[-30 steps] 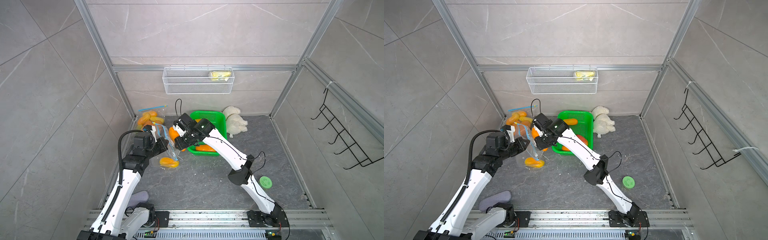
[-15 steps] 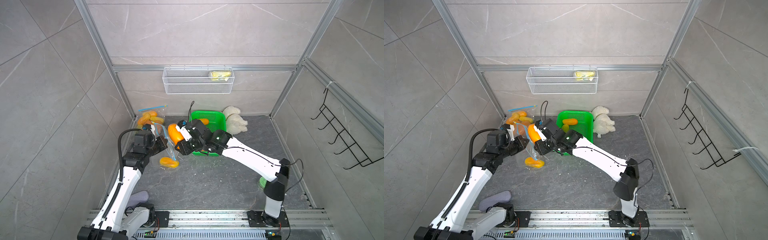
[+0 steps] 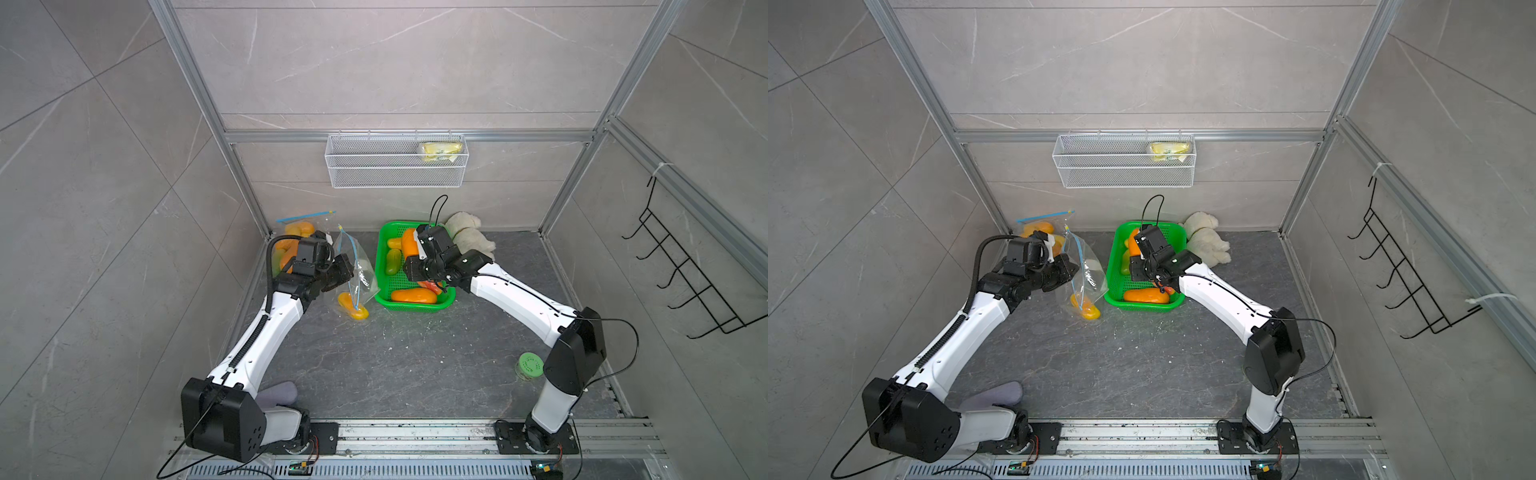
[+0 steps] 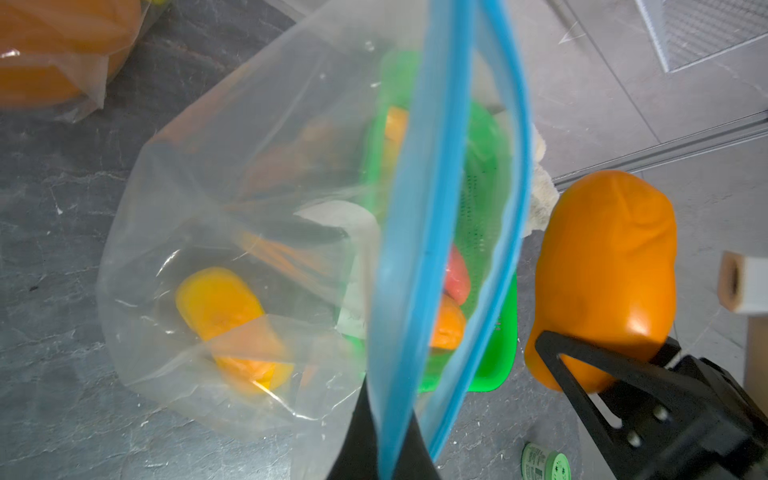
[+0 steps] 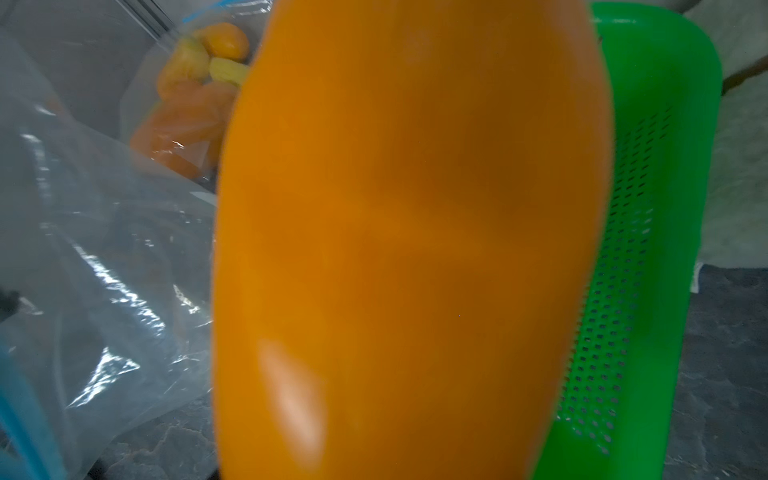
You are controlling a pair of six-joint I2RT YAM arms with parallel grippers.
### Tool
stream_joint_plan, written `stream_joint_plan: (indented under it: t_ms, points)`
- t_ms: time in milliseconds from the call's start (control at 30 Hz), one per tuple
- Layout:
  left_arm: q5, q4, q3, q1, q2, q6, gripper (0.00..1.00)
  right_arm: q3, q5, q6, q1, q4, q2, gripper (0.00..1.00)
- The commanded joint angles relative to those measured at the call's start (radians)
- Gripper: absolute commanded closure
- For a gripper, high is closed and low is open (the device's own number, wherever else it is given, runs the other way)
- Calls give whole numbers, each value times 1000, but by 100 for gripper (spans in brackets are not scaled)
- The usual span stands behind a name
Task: Place the mango in a zip-top bag and seal the zipper
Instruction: Place the mango in the zipper food storage bag.
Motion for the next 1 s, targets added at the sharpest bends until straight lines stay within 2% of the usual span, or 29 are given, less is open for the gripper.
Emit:
stream_joint_plan:
  t_ms: [0,100,233,400,533,767,967]
  points:
    - [-18,35,-12,0,-20,-16,100,-103,-128,19,29,186,-57,76]
    - [1,47,-1,2,9,-30,100,-222,-226,28,57,417,-153,78]
    - [17,78,-15,2,17,-59,100,-207,-162,25,127,461,-159,76]
    - [12,113,-56,13,7,-99,100,-246,-212,66,203,692,-139,75]
    - [41,155,-91,41,-19,-131,100,-140,-257,96,223,661,-38,74]
    - [107,248,-176,91,-75,-175,100,-70,-281,114,227,666,77,68]
    - [129,245,-175,109,-78,-171,100,-11,-203,66,228,559,132,65]
